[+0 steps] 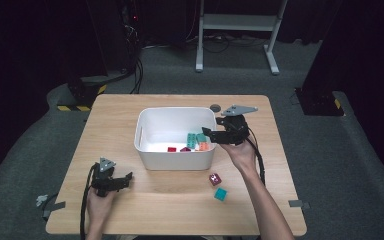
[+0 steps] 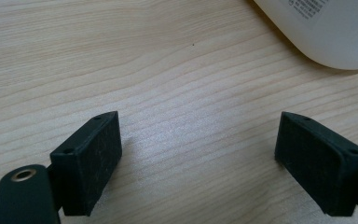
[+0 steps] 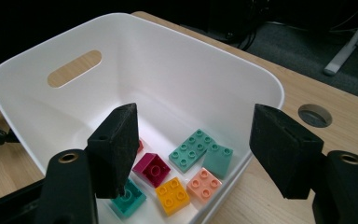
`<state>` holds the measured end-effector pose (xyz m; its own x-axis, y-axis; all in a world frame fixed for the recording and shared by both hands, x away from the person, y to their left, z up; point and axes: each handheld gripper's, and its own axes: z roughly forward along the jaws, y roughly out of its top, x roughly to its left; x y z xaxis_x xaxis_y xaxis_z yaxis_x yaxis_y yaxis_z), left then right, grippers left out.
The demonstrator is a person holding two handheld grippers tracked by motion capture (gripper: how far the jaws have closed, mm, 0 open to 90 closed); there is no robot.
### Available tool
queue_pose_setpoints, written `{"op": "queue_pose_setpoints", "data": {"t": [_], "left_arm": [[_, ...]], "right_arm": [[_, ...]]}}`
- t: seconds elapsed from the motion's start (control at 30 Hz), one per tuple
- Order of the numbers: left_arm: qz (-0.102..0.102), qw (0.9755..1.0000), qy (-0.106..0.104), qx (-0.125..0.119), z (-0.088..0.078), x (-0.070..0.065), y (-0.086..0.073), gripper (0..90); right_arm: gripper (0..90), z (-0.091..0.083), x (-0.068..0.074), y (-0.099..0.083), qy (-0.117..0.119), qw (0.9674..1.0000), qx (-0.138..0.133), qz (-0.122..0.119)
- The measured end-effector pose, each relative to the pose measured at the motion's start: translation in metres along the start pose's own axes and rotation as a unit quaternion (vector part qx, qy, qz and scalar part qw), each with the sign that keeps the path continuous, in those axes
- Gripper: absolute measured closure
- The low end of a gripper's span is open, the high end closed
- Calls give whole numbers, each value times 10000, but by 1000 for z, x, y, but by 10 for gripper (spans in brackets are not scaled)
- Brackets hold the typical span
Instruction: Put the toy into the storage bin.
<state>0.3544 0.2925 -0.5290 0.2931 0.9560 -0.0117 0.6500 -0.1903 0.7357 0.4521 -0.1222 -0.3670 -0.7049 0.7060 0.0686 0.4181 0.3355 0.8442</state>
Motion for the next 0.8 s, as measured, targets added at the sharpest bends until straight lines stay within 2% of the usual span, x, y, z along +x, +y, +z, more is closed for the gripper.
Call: {"op": "queue_pose_setpoints", "data": {"t": [0.37,0.6,0.8], "left_arm": [[-7,10000,5,2,0,0,0,146],[-22,10000,13,0,0,0,0,146],[-22,10000,15,1,0,0,0,146]], "right_arm": [[331,-45,-7,-34,-124,9987,-423,253],[365,-58,-6,-56,-260,9988,-363,193],[370,-63,1,-79,-203,9992,-295,188]]}}
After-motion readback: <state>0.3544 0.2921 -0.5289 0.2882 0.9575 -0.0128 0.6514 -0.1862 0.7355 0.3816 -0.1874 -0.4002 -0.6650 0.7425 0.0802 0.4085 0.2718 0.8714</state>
